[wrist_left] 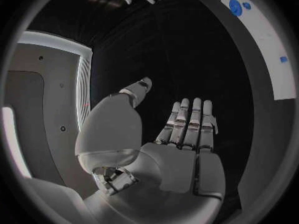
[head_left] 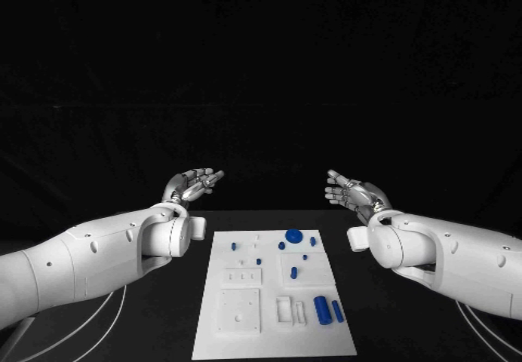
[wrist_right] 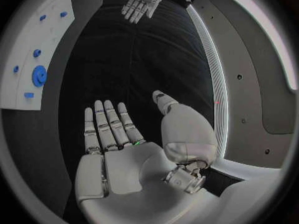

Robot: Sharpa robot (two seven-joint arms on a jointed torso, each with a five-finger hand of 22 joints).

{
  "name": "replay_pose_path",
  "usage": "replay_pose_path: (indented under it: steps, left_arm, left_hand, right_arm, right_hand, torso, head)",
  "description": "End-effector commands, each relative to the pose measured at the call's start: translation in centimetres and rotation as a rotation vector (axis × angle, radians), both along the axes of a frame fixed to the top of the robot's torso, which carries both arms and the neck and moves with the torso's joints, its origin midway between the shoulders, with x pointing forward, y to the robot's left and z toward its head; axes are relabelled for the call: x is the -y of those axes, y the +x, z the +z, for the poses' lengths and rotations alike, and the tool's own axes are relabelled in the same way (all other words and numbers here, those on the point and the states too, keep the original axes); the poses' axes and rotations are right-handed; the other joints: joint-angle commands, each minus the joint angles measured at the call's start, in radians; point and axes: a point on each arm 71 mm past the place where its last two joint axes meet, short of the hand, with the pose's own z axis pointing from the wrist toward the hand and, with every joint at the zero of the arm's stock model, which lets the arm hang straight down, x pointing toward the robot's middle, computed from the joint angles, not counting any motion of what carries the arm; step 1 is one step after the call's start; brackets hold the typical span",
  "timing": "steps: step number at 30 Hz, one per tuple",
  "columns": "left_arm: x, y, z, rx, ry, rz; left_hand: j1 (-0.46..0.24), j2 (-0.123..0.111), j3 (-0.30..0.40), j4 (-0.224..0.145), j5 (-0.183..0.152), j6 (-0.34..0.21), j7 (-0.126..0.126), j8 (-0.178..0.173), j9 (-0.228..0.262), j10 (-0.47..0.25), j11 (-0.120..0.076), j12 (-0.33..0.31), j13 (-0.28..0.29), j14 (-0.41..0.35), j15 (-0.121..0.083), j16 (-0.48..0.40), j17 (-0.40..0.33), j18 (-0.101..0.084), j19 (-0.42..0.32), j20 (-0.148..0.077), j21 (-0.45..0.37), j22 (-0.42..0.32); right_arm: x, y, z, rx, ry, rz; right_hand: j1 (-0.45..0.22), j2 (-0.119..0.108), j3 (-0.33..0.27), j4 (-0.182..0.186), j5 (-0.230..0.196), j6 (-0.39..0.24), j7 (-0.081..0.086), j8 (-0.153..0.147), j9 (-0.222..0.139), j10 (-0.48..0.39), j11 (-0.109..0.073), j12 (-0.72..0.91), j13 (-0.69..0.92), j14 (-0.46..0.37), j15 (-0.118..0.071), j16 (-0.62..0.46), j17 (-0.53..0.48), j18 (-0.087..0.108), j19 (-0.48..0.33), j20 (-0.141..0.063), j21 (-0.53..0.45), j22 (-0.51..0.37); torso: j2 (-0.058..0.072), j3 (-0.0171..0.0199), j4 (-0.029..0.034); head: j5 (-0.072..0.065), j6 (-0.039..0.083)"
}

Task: Assemble the parts on the task board

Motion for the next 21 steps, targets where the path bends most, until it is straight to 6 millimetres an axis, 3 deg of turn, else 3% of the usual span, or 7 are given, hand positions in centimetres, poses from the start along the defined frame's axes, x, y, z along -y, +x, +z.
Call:
replay_pose_path:
  steps: [1, 6, 8, 9, 12, 16, 21]
  left_arm:
    - [0.3, 0.6, 0.0, -0.061, -0.037, -0.072]
    - [0.2, 0.8, 0.2, -0.062, -0.035, -0.072]
    - [0.2, 0.8, 0.2, -0.062, -0.035, -0.072]
    - [0.5, 0.6, 0.1, -0.07, -0.042, -0.094]
    - [0.4, 0.6, 0.1, -0.066, -0.013, -0.12]
    - [0.5, 0.5, 0.2, -0.05, 0.007, -0.146]
    - [0.4, 0.2, 0.2, -0.047, 0.001, -0.165]
  left_hand:
    - [0.042, -0.005, 0.016, 0.006, 0.007, 0.022, 0.006, 0.016, 0.016, 0.029, 0.002, 0.007, 0.004, 0.021, 0.003, 0.012, 0.017, -0.016, 0.016, 0.006, 0.014, 0.041]
    - [0.044, -0.003, 0.014, 0.006, 0.007, 0.024, 0.007, 0.018, 0.017, 0.031, 0.002, 0.007, 0.004, 0.021, 0.003, 0.012, 0.017, -0.016, 0.015, 0.006, 0.015, 0.041]
    - [0.045, -0.001, 0.012, 0.006, 0.007, 0.025, 0.008, 0.019, 0.018, 0.033, 0.003, 0.008, 0.004, 0.022, 0.003, 0.013, 0.018, -0.016, 0.014, 0.006, 0.015, 0.041]
    - [0.046, 0.0, 0.011, 0.006, 0.007, 0.026, 0.008, 0.02, 0.019, 0.034, 0.003, 0.008, 0.004, 0.022, 0.003, 0.014, 0.018, -0.016, 0.014, 0.006, 0.016, 0.041]
    - [0.05, 0.004, 0.006, 0.006, 0.007, 0.03, 0.012, 0.023, 0.021, 0.039, 0.006, 0.009, 0.005, 0.024, 0.005, 0.017, 0.02, -0.016, 0.013, 0.006, 0.018, 0.041]
    - [0.063, 0.029, -0.017, -0.003, 0.004, 0.066, 0.044, 0.04, 0.029, 0.086, 0.034, 0.026, 0.012, 0.062, 0.013, 0.04, 0.031, -0.014, 0.031, -0.004, 0.035, 0.041]
    - [0.088, 0.069, -0.055, -0.044, 0.012, 0.137, 0.062, 0.061, 0.032, 0.172, 0.049, 0.054, 0.021, 0.152, 0.015, 0.079, 0.04, -0.002, 0.11, -0.034, 0.067, 0.036]
  right_arm:
    - [-0.5, 0.3, -0.3, -0.109, -0.001, 0.163]
    - [0.0, 0.8, 0.0, -0.13, -0.015, 0.185]
    - [0.0, 0.8, 0.0, -0.132, -0.016, 0.186]
    - [0.5, 1.4, 0.2, -0.069, -0.109, 0.185]
    - [0.6, 1.7, 0.3, -0.036, -0.168, 0.19]
    - [0.9, 2.3, 0.5, 0.027, -0.273, 0.191]
    - [0.9, 2.9, 0.8, 0.117, -0.437, 0.219]
  right_hand:
    - [0.052, 0.0, 0.011, 0.005, 0.008, 0.025, 0.046, 0.016, 0.012, 0.027, 0.008, 0.005, 0.003, 0.024, 0.008, 0.012, 0.012, 0.011, 0.016, 0.006, 0.002, 0.044]
    - [0.082, 0.006, 0.001, 0.002, 0.004, 0.029, 0.051, 0.02, 0.012, 0.035, 0.012, 0.006, 0.003, 0.029, 0.012, 0.017, 0.013, 0.011, 0.02, 0.006, -0.005, 0.051]
    - [0.115, 0.008, -0.009, -0.017, 0.002, 0.036, 0.057, 0.024, 0.012, 0.046, 0.018, 0.008, 0.004, 0.041, 0.018, 0.024, 0.015, 0.012, 0.029, 0.006, -0.009, 0.057]
    - [0.141, 0.008, -0.018, -0.036, -0.001, 0.042, 0.06, 0.028, 0.011, 0.056, 0.021, 0.008, 0.004, 0.05, 0.02, 0.028, 0.016, 0.016, 0.042, 0.006, -0.011, 0.06]
    - [0.184, 0.009, -0.022, -0.077, 0.0, 0.055, 0.065, 0.032, 0.01, 0.075, 0.025, 0.009, 0.005, 0.067, 0.024, 0.037, 0.017, 0.023, 0.061, 0.005, -0.017, 0.063]
    - [0.245, 0.0, 0.005, -0.152, 0.01, 0.095, 0.073, 0.049, 0.013, 0.124, 0.033, 0.023, 0.009, 0.13, 0.027, 0.065, 0.025, 0.042, 0.114, 0.004, -0.012, 0.061]
    - [0.258, -0.011, 0.102, -0.245, -0.002, 0.177, 0.064, 0.072, 0.01, 0.217, 0.007, 0.036, 0.009, 0.225, -0.003, 0.099, 0.026, 0.08, 0.212, 0.008, -0.007, 0.045]
  torso:
    - [0.0, -0.0001, -0.0002]
    - [0.0, -0.0001, -0.0002]
    - [0.0, -0.0001, -0.0002]
    - [-0.001, -0.0006, 0.0009]
    - [-0.001, -0.0006, 0.0021]
    - [-0.001, -0.0011, 0.0027]
    - [-0.001, -0.0031, 0.0023]
  head:
    - [0.0, 0.0]
    - [0.0, 0.0]
    - [0.0, 0.0]
    - [-0.004, -0.012]
    - [-0.003, -0.012]
    - [-0.002, -0.013]
    - [-0.002, -0.011]
